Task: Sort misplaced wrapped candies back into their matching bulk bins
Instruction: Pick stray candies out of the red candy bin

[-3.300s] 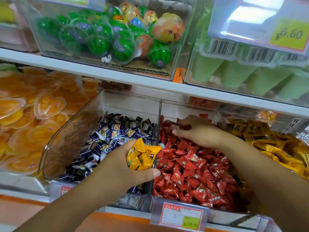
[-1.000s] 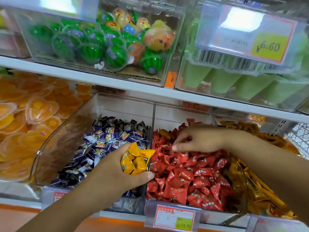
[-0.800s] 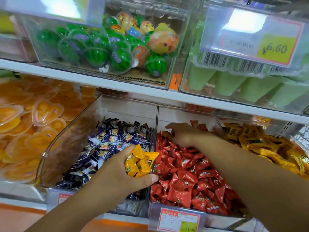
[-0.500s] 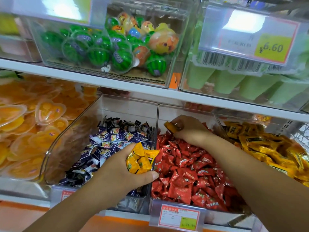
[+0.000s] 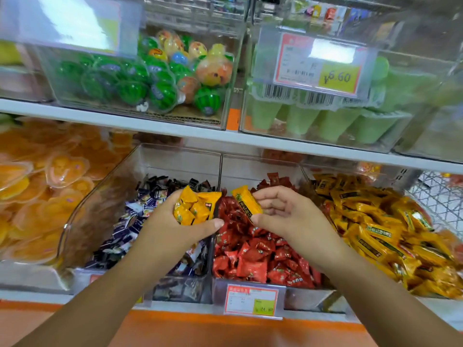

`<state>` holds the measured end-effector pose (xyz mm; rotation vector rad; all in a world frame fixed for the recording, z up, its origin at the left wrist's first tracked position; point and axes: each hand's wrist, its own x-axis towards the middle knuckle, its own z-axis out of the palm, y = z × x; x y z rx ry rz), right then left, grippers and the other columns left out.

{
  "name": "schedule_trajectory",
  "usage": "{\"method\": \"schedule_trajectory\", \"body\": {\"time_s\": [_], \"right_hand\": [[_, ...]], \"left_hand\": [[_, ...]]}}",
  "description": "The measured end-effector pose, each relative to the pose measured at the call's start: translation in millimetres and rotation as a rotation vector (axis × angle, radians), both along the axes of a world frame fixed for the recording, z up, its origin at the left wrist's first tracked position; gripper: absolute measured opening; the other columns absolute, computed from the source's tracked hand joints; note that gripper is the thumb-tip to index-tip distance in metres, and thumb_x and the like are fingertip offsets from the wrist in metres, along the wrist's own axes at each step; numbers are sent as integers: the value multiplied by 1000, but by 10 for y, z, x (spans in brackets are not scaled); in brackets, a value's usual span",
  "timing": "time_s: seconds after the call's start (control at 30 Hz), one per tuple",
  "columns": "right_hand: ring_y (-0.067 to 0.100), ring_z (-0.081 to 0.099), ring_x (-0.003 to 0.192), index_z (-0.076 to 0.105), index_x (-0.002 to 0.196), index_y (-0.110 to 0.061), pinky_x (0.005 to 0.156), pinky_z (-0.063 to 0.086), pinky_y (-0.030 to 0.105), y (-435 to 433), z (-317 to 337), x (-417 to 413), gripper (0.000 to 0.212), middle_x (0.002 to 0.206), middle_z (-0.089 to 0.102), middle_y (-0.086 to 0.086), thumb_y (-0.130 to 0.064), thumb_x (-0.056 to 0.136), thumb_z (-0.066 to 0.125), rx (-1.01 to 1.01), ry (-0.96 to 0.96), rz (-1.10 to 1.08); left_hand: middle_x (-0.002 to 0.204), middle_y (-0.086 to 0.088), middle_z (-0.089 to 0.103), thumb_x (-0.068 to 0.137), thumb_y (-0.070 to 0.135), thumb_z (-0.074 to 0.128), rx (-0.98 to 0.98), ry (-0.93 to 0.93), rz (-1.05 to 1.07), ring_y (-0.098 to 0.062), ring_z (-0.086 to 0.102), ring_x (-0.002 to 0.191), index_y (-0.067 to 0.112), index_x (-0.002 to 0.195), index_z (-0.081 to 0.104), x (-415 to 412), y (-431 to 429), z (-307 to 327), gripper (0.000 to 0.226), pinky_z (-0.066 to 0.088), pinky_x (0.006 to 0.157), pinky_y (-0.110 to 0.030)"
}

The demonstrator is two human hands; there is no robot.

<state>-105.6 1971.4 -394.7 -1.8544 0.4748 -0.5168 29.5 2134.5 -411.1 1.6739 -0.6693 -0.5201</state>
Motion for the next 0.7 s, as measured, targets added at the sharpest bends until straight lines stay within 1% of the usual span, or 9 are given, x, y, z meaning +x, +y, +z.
{"method": "schedule_trajectory", "body": {"time_s": [0.1,0.2,0.3,0.4,0.5,0.53,0.6,0.67,0.7], "right_hand": [[19,69,87,67,99,-14,79,55,25,193,-30,7,26,93,72,6,-2,78,75,90,-92,-9],[21,68,81,66,96,-16,79,55,27,364,-96,91,23,87,69,11,-5,78,76,114,-114,-15],[17,62,75,63,90,-17,76,53,32,502,-175,196,20,80,64,7,-2,80,73,123,-192,-2],[18,63,79,62,91,-16,76,55,29,604,-188,263,20,86,66,2,0,82,71,22,-201,2],[7,65,90,66,96,-27,83,52,25,574,-69,266,27,96,70,-9,-5,82,72,-47,-112,93],[9,66,92,68,98,-31,85,53,27,507,-4,256,29,98,71,-12,-7,83,72,-71,-69,113],[21,67,89,69,97,-36,83,54,30,272,112,245,25,97,71,-15,-13,86,68,-172,41,24],[23,66,89,67,104,-35,75,50,15,-193,155,318,19,105,67,-15,-22,90,63,-401,260,-100],[20,63,94,64,111,-34,78,47,12,-467,155,389,21,116,62,-11,-29,91,60,-559,433,-122]], "left_hand": [[86,16,68,60,46,80,-43,1,35,1,63,75,34,115,58,-11,-50,59,60,43,62,-17],[70,18,68,67,36,81,-98,15,55,5,62,60,33,97,62,-38,-77,85,36,46,56,-16],[72,16,69,68,32,83,-125,23,57,2,62,59,36,98,62,-68,-110,57,37,46,49,-12],[71,13,70,68,28,84,-113,65,69,-2,64,59,34,100,62,-33,-106,37,40,49,51,-17],[78,6,73,67,23,85,-118,87,94,-13,69,67,34,96,62,94,-32,47,38,52,56,-25],[78,5,73,68,22,84,-113,77,103,-14,68,66,33,94,63,133,0,59,35,51,56,-25],[75,3,71,72,24,82,-107,68,119,-14,64,59,34,92,62,203,69,57,30,49,54,-26],[74,4,70,73,25,81,-89,60,133,-12,62,55,44,88,60,215,123,49,32,47,52,-24],[75,5,70,74,25,81,-69,50,120,-12,64,57,49,85,60,211,132,25,34,48,53,-24]]}}
